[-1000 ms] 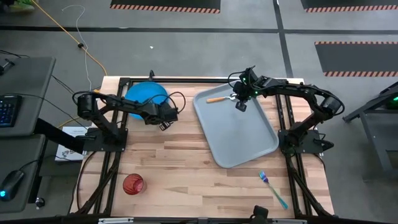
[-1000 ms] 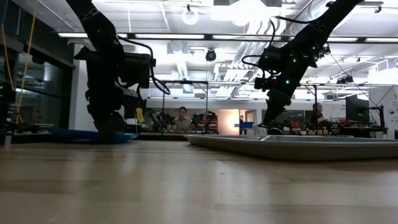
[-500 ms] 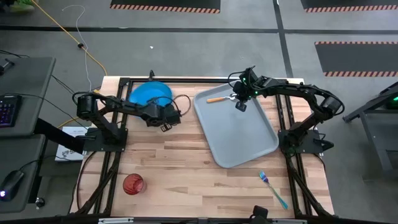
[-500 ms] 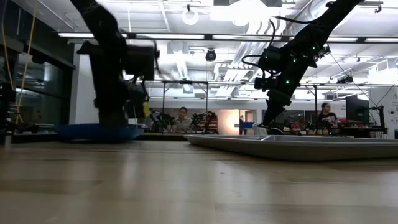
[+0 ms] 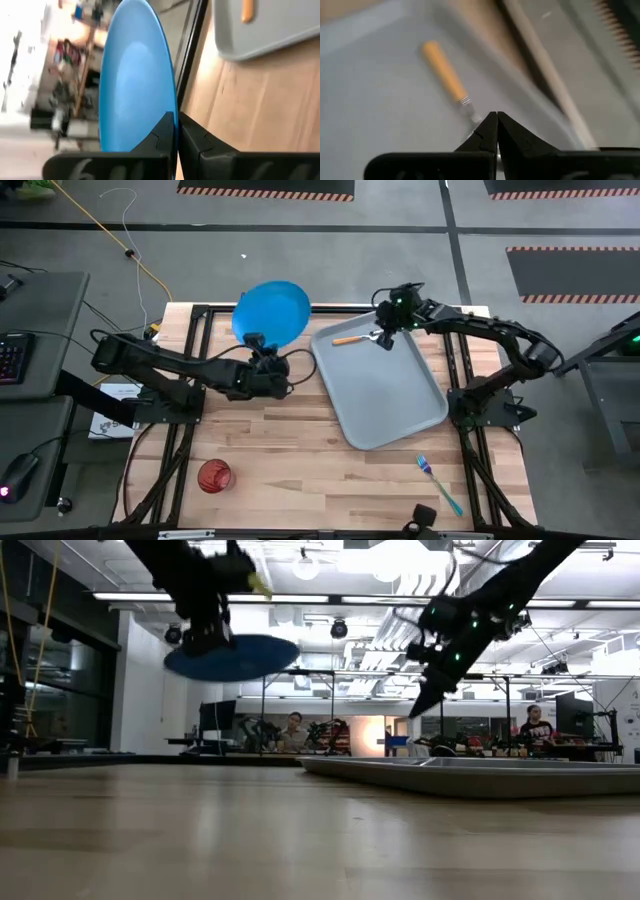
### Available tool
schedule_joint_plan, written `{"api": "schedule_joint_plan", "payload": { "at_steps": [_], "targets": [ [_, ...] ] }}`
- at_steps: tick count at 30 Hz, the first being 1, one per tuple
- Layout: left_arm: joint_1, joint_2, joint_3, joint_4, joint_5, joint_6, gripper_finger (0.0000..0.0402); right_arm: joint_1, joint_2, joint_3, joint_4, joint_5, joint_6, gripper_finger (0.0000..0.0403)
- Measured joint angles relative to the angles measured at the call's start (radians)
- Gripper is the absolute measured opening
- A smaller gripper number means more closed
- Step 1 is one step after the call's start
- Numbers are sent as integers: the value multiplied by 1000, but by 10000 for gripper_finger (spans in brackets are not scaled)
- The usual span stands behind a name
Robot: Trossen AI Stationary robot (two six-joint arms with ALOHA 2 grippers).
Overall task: Pick and place plate/cup/fork/spoon on tray
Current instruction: Put the blue plate on the gray serving tray
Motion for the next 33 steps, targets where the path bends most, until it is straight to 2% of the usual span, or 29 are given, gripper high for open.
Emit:
{"api": "schedule_joint_plan", "payload": {
  "at_steps": [3, 4, 5, 8, 10, 13, 17, 20, 23, 28, 33],
  "targets": [
    [-25, -15, -38, 192, 19, 209, 1, -6, -76, 0, 21, 67, 21, 0],
    [-29, -17, -60, 273, 53, 287, 1, -9, -106, 0, 23, 83, 30, 0],
    [-30, -18, -84, 368, 106, 358, 1, -10, -133, 0, 34, 94, 42, 0],
    [-24, 7, -169, 715, 362, 587, 1, -17, -209, 2, 34, 109, 70, 0],
    [-23, 50, -206, 913, 497, 728, 1, -22, -249, 2, 34, 119, 87, 0],
    [-24, 139, -189, 1081, 573, 873, 1, -32, -294, 2, 33, 127, 100, 0],
    [-23, 277, -75, 1032, 618, 939, 1, -49, -320, 2, 29, 127, 118, 0],
    [-22, 381, 19, 947, 677, 949, 0, -61, -320, 2, 25, 126, 135, 0],
    [-22, 473, 96, 932, 730, 940, 0, -64, -320, 1, 7, 126, 135, 0],
    [-19, 610, 184, 946, 739, 934, 0, -64, -320, 1, -21, 126, 139, 0],
    [-2, 698, 219, 957, 731, 925, 0, -64, -319, 1, -54, 124, 139, 0]
  ]
}}
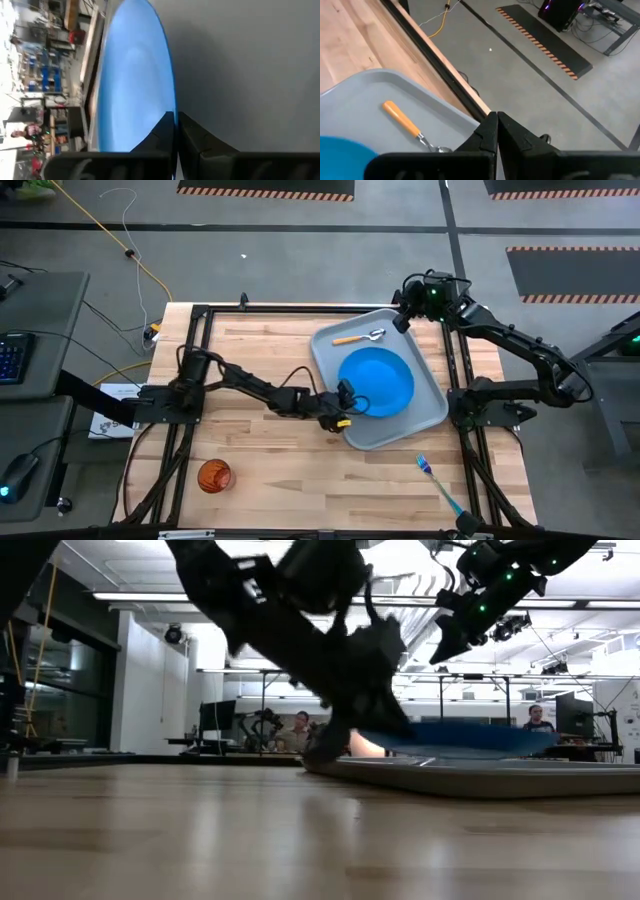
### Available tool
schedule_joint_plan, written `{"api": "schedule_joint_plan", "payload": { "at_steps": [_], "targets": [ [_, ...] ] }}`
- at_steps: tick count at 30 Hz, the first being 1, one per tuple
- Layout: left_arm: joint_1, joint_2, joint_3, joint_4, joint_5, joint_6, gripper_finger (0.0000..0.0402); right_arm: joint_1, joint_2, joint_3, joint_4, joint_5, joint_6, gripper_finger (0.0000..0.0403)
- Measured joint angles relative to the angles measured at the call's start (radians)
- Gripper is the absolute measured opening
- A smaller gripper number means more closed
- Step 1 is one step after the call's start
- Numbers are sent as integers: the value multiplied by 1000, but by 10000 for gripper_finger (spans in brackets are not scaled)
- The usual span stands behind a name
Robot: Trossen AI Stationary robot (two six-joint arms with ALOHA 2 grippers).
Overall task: Pick and place plate/cup/fork/spoon on tray
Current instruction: Put the blue plate on the gray serving tray
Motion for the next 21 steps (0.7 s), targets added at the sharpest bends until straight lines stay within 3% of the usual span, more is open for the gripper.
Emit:
{"api": "schedule_joint_plan", "payload": {
  "at_steps": [21],
  "targets": [
    [23, 47, 13, 94, 94, -66, 39, 2, 0, 0, -5, -16, 4, 0]
  ]
}}
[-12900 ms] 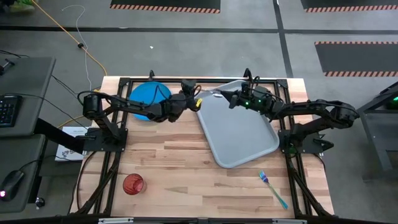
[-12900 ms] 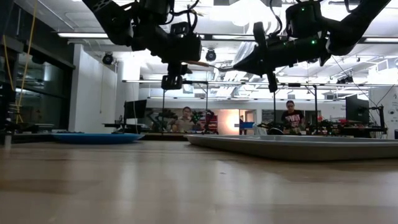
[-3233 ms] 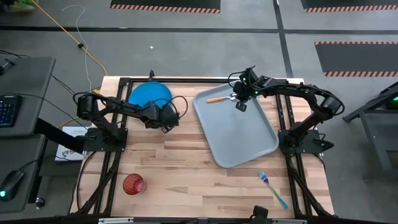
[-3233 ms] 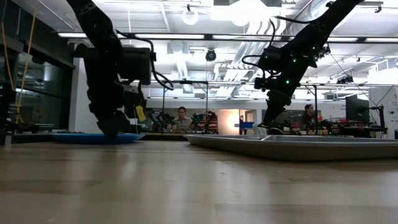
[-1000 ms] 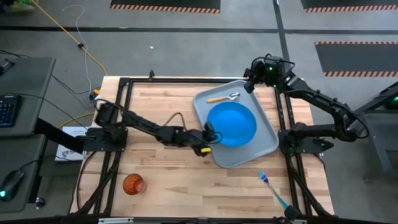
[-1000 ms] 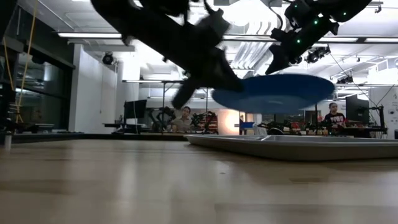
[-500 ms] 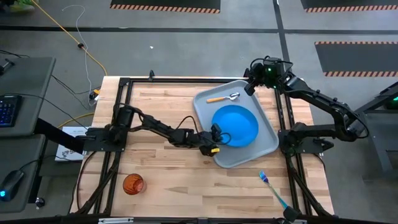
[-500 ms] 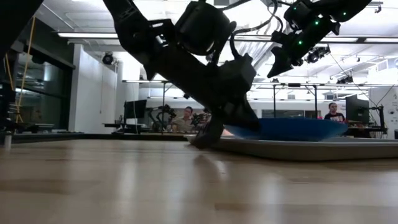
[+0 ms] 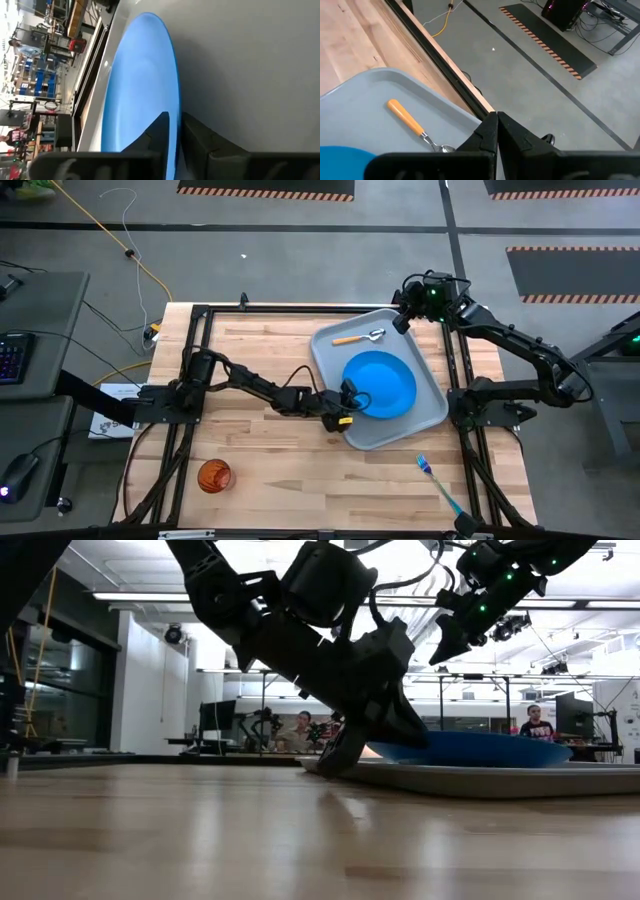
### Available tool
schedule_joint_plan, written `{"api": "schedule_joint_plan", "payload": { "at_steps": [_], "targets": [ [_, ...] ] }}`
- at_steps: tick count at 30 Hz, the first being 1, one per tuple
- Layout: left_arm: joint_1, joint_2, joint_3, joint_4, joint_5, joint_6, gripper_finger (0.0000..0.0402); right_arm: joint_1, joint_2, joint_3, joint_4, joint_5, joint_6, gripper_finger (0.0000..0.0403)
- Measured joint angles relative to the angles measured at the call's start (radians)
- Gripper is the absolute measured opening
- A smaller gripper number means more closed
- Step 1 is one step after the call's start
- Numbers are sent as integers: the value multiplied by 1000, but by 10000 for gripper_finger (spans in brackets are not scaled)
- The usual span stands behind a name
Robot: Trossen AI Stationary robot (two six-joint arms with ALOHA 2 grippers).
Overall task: Pick and place plate/cup/fork/spoon on tray
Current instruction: Put the blue plate on the gray serving tray
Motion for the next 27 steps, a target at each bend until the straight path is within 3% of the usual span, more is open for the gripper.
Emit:
{"api": "schedule_joint_plan", "payload": {
  "at_steps": [12, 16, 21, 27],
  "targets": [
    [19, 0, 20, 20, 48, -137, 164, 0, 0, 0, 0, -3, 16, 0],
    [14, -1, 70, -63, 70, -199, 198, 0, 0, -1, 0, -3, 16, 0],
    [13, -1, 133, -182, 75, -229, 215, 0, 0, -1, 0, -3, 16, 0],
    [35, -1, 143, -179, 76, -226, 213, 0, 0, -1, -3, -2, 16, 0]
  ]
}}
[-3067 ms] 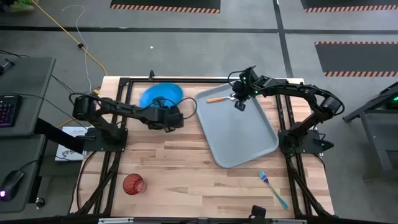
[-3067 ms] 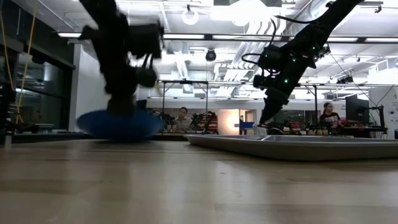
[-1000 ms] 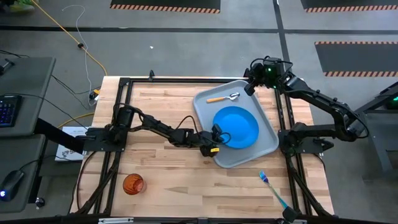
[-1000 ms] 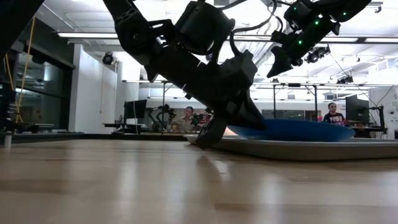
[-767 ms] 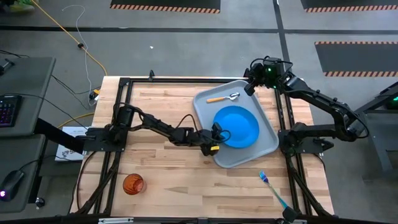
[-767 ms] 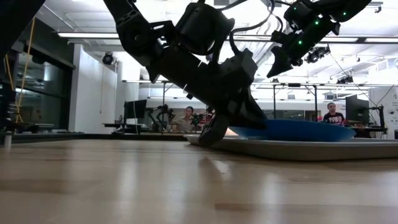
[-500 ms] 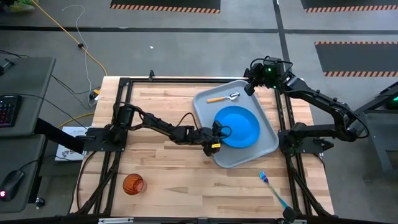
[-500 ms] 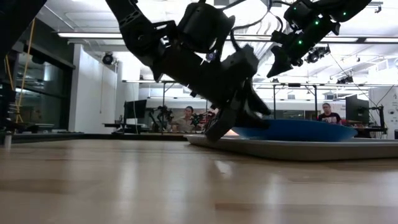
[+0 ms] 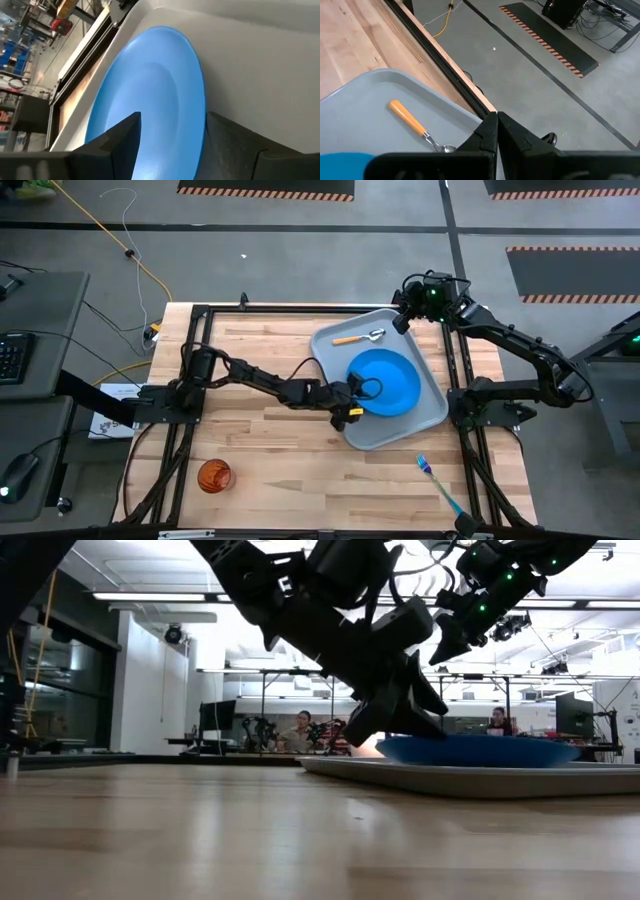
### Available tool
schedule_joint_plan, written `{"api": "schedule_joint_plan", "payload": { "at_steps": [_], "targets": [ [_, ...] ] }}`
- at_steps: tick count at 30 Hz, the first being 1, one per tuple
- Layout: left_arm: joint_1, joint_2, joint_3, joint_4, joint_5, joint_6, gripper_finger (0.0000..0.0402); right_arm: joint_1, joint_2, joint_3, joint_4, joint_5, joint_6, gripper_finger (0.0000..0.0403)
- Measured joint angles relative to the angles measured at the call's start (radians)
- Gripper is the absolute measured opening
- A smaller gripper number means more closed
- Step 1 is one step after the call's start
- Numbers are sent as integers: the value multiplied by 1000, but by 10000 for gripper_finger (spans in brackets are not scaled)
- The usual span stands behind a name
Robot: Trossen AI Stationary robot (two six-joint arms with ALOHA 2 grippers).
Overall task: Pick and place plate/cup/fork/spoon on tray
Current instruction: Put the blue plate on the gray serving tray, then put the blue fork on the gray serving tray to the right of the yellow spoon
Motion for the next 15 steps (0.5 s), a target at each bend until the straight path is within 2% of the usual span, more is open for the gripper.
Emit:
{"api": "schedule_joint_plan", "payload": {
  "at_steps": [7, 15],
  "targets": [
    [30, 0, 0, -17, -1, -63, 215, 0, 0, 0, 0, 0, 0, 0],
    [7, -3, 0, -20, -2, -77, 216, 0, 0, 0, 0, 0, 0, 0]
  ]
}}
